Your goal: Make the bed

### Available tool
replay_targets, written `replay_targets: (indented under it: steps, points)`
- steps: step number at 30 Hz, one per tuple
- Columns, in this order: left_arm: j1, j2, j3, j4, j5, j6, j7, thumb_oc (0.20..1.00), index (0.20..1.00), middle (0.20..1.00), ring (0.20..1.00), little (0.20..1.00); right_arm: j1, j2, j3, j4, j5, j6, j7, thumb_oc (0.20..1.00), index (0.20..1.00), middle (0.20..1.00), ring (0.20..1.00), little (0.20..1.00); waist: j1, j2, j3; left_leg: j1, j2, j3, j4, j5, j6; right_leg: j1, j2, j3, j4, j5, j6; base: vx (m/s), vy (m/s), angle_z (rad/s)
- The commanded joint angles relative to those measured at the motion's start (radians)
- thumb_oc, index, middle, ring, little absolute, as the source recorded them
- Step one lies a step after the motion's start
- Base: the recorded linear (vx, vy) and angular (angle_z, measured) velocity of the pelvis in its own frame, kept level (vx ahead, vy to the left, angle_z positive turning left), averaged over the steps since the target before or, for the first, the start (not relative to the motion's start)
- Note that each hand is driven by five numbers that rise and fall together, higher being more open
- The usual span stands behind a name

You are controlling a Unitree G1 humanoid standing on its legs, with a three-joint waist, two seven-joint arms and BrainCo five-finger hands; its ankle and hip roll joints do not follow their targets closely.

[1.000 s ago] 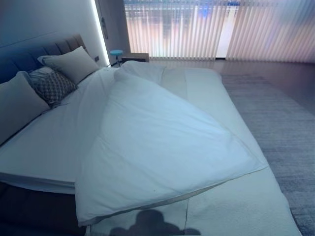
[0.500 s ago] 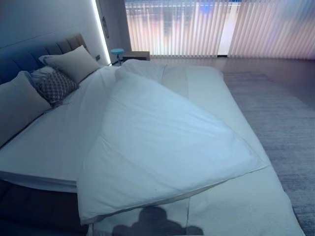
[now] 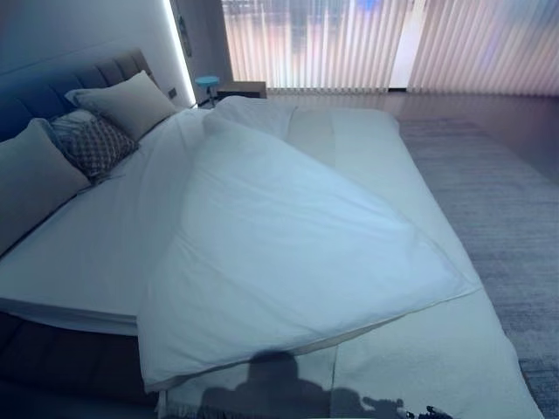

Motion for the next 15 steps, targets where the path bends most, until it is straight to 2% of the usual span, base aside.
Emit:
replay_targets:
  steps: [1, 2, 3, 4, 5, 6, 10, 15]
  points:
    - [-0.11, -0.011, -0.023, 0.025, -0.055, -0.02, 0.033, 1.0, 1.0, 1.0, 1.0, 1.0, -0.126, 0.023, -0.017, -0.035, 0.16, -0.069, -0.038, 1.0, 1.0, 1.0, 1.0, 1.0, -0.02, -0.023, 0.036, -0.056, -0.042, -0.019, -0.006, 0.023, -0.02, 0.052, -0.062, -0.008, 0.009, -0.057, 0.145, -0.11, 0.005, 0.0]
    - [-0.145, -0.01, -0.037, 0.005, -0.1, -0.026, 0.047, 1.0, 1.0, 1.0, 1.0, 1.0, -0.171, 0.032, -0.016, -0.067, 0.251, -0.089, -0.058, 1.0, 1.0, 1.0, 1.0, 1.0, -0.02, -0.016, 0.062, -0.084, -0.042, -0.02, -0.006, 0.034, -0.022, 0.024, -0.064, -0.01, 0.009, -0.048, 0.145, -0.07, 0.005, -0.01]
    - [-0.146, -0.01, -0.037, 0.005, -0.101, -0.026, 0.047, 1.0, 1.0, 1.0, 1.0, 1.0, -0.171, 0.032, -0.016, -0.067, 0.251, -0.089, -0.058, 1.0, 1.0, 1.0, 1.0, 1.0, -0.02, -0.016, 0.061, -0.085, -0.042, -0.02, -0.006, 0.034, -0.022, 0.023, -0.064, -0.01, 0.009, -0.047, 0.145, -0.12, 0.005, -0.01]
    - [-0.182, -0.01, -0.037, -0.017, -0.164, -0.035, 0.066, 1.0, 1.0, 1.0, 1.0, 1.0, -0.213, 0.043, -0.009, -0.115, 0.325, -0.112, -0.078, 1.0, 1.0, 1.0, 1.0, 1.0, -0.02, -0.01, 0.085, -0.112, -0.042, -0.02, -0.006, 0.045, -0.024, -0.007, -0.065, -0.013, 0.013, -0.038, 0.145, -0.05, 0.0, 0.0]
    - [-0.183, -0.01, -0.037, -0.016, -0.165, -0.035, 0.066, 1.0, 1.0, 1.0, 1.0, 1.0, -0.214, 0.043, -0.009, -0.115, 0.325, -0.112, -0.079, 1.0, 1.0, 1.0, 1.0, 1.0, -0.02, -0.01, 0.084, -0.113, -0.042, -0.02, -0.006, 0.045, -0.024, -0.009, -0.065, -0.013, 0.013, -0.038, 0.145, -0.09, -0.007, 0.0]
    - [-0.213, -0.009, -0.041, -0.034, -0.225, -0.046, 0.085, 1.0, 1.0, 1.0, 1.0, 1.0, -0.261, 0.047, -0.004, -0.134, 0.38, -0.128, -0.101, 1.0, 1.0, 1.0, 1.0, 1.0, -0.02, -0.007, 0.103, -0.138, -0.041, -0.019, -0.006, 0.054, -0.026, -0.036, -0.066, -0.014, 0.018, -0.031, 0.146, -0.05, -0.01, 0.02]
    - [-0.269, -0.01, -0.043, -0.054, -0.295, -0.056, 0.111, 1.0, 1.0, 1.0, 1.0, 1.0, -0.333, 0.058, 0.006, -0.167, 0.453, -0.151, -0.134, 1.0, 1.0, 1.0, 1.0, 1.0, -0.018, -0.002, 0.132, -0.18, -0.043, -0.018, -0.006, 0.067, -0.027, -0.082, -0.069, -0.007, 0.024, -0.021, 0.145, -0.02, -0.006, 0.01]
    - [-0.351, -0.021, -0.031, -0.051, -0.415, -0.079, 0.141, 1.0, 1.0, 1.0, 1.0, 1.0, -0.476, 0.057, -0.017, -0.117, 0.536, -0.19, -0.181, 1.0, 1.0, 1.0, 1.0, 1.0, -0.014, 0.01, 0.176, -0.23, -0.045, -0.024, -0.006, 0.08, -0.028, -0.139, -0.073, -0.004, 0.041, -0.02, 0.143, 0.0, 0.0, 0.0]
